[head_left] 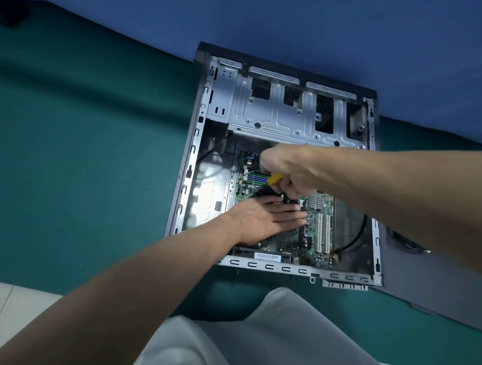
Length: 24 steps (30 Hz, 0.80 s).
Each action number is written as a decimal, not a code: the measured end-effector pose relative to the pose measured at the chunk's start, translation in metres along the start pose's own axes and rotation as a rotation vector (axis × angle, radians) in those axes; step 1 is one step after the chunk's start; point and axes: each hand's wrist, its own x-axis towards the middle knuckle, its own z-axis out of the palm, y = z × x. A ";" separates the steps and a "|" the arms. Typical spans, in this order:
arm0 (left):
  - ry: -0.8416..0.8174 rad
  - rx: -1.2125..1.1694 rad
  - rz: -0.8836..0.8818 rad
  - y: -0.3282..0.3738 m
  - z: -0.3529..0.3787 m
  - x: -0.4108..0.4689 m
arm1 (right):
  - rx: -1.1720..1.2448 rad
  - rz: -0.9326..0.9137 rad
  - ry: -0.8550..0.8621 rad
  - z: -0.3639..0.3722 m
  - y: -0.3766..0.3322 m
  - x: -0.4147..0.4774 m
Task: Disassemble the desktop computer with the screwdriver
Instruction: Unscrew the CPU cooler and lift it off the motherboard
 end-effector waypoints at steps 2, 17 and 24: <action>0.011 -0.123 -0.016 0.001 -0.001 0.002 | 0.057 0.129 -0.129 -0.002 0.004 -0.002; -0.058 -0.161 0.002 -0.002 0.002 0.003 | -1.629 -0.996 0.313 0.016 -0.008 -0.021; -0.029 -0.108 -0.012 -0.001 0.000 0.001 | -0.275 -0.230 0.141 -0.004 -0.005 -0.007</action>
